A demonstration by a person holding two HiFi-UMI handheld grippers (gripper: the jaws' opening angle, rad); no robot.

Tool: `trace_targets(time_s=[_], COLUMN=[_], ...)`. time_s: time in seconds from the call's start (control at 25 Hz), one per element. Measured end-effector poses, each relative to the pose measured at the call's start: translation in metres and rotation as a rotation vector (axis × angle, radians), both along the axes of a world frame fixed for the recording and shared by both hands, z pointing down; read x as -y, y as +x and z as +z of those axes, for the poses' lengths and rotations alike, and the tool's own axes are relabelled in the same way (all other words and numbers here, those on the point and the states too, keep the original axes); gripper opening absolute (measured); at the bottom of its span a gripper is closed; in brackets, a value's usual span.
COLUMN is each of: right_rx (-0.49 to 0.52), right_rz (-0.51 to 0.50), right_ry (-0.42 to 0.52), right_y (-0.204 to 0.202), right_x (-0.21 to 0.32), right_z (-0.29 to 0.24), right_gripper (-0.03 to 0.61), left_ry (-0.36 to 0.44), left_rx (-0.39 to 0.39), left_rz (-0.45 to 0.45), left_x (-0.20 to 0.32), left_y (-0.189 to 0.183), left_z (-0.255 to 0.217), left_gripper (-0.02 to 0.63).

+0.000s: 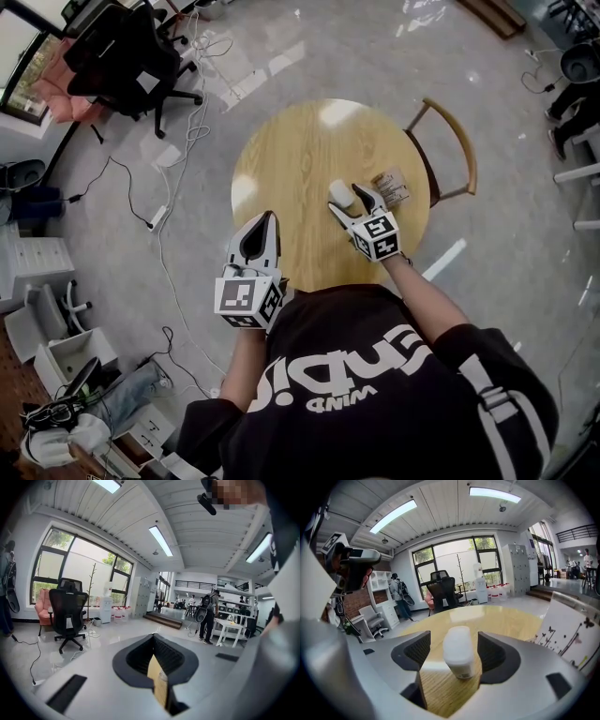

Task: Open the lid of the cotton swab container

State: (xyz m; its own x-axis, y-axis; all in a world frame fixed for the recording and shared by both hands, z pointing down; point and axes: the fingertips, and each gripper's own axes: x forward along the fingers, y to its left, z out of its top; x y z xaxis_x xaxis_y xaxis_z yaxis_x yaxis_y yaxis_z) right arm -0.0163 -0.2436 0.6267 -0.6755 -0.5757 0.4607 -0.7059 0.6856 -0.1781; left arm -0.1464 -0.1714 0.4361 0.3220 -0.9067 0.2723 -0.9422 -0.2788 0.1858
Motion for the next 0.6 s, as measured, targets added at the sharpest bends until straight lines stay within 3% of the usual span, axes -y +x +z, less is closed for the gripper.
trace_targets(time_s=[0.6], right_rx=[-0.125], right_rz=[0.023], right_ry=[-0.074], right_y=[0.000], right_x=[0.007], right_z=[0.063], right_gripper=[0.291], left_ry=[-0.018], left_rx=[0.015], left_rz=[-0.028], left_x=[-0.003], left_y=[-0.006], left_z=[0.002], left_gripper=[0.009])
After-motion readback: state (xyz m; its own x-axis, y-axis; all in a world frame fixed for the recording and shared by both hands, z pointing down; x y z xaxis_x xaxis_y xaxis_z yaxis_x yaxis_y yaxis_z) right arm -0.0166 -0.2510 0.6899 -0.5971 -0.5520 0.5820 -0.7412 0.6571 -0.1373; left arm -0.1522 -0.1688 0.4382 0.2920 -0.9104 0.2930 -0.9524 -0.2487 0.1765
